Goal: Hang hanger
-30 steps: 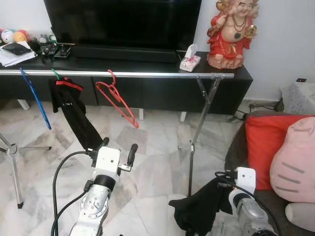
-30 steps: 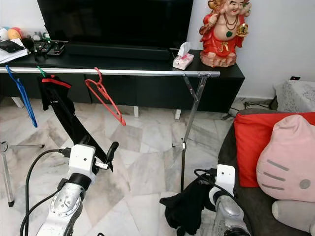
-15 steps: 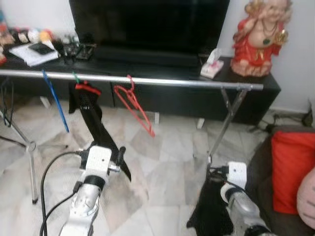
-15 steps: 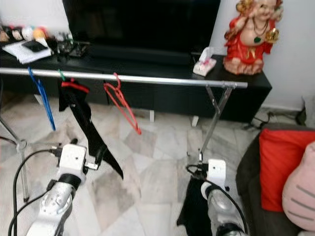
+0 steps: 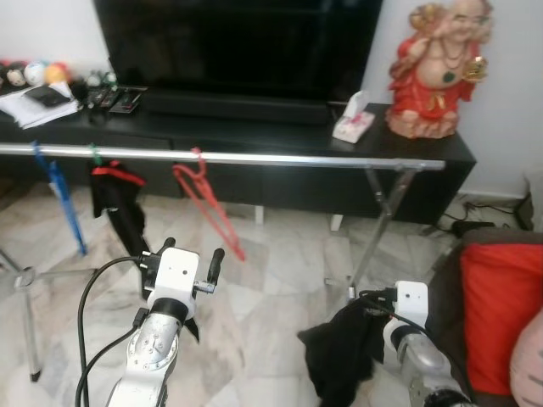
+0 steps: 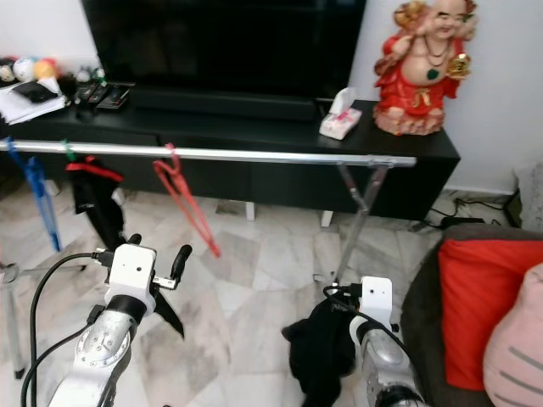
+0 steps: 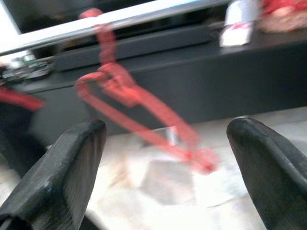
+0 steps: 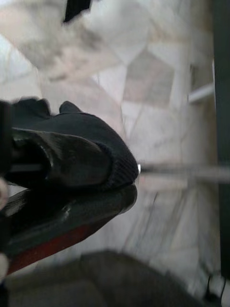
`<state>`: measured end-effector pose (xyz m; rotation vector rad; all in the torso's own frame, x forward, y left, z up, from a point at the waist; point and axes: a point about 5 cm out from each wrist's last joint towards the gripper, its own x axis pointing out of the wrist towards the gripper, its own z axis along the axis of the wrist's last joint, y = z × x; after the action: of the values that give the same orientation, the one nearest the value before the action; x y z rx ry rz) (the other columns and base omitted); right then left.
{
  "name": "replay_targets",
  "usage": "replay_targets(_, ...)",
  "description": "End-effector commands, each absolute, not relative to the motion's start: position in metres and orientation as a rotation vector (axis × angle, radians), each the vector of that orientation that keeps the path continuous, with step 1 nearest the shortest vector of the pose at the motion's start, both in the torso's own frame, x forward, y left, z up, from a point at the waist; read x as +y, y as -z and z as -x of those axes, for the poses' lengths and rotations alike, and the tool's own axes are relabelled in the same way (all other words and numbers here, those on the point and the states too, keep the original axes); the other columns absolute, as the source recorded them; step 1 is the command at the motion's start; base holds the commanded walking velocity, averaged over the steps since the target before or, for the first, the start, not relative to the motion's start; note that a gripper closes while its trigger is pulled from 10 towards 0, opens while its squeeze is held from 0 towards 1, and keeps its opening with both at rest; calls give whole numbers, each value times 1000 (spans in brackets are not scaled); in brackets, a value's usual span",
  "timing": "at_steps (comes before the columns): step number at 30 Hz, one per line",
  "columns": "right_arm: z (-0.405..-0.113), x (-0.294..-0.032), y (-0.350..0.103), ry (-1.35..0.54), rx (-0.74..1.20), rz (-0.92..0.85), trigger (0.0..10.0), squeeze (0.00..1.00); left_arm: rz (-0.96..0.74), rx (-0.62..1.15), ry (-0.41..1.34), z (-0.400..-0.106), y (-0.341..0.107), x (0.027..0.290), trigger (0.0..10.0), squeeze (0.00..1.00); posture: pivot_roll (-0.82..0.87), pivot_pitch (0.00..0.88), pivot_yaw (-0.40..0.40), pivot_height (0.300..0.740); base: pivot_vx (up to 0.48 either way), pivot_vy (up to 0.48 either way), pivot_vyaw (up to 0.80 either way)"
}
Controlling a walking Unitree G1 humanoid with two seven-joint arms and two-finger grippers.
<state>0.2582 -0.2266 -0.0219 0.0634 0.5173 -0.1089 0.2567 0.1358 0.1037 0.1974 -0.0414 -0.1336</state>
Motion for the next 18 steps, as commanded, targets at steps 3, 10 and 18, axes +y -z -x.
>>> replay_targets(3, -270, -221, 13, 88, 473, -67, 10000, 0, -219, -54, 116, -259, -109, 142, 10000, 0, 93, 0, -58, 716, 311, 0, 0)
replay_targets(10, -269, -220, 14, 81, 475, -64, 10000, 0, -234, -44, 81, -262, -109, 145, 10000, 0, 91, 0, -61, 716, 312, 0, 0)
replay_targets(18, -270, -220, 13, 77, 475, -62, 10000, 0, -244, -15, 42, -267, -108, 148, 10000, 0, 91, 0, -62, 716, 310, 0, 0)
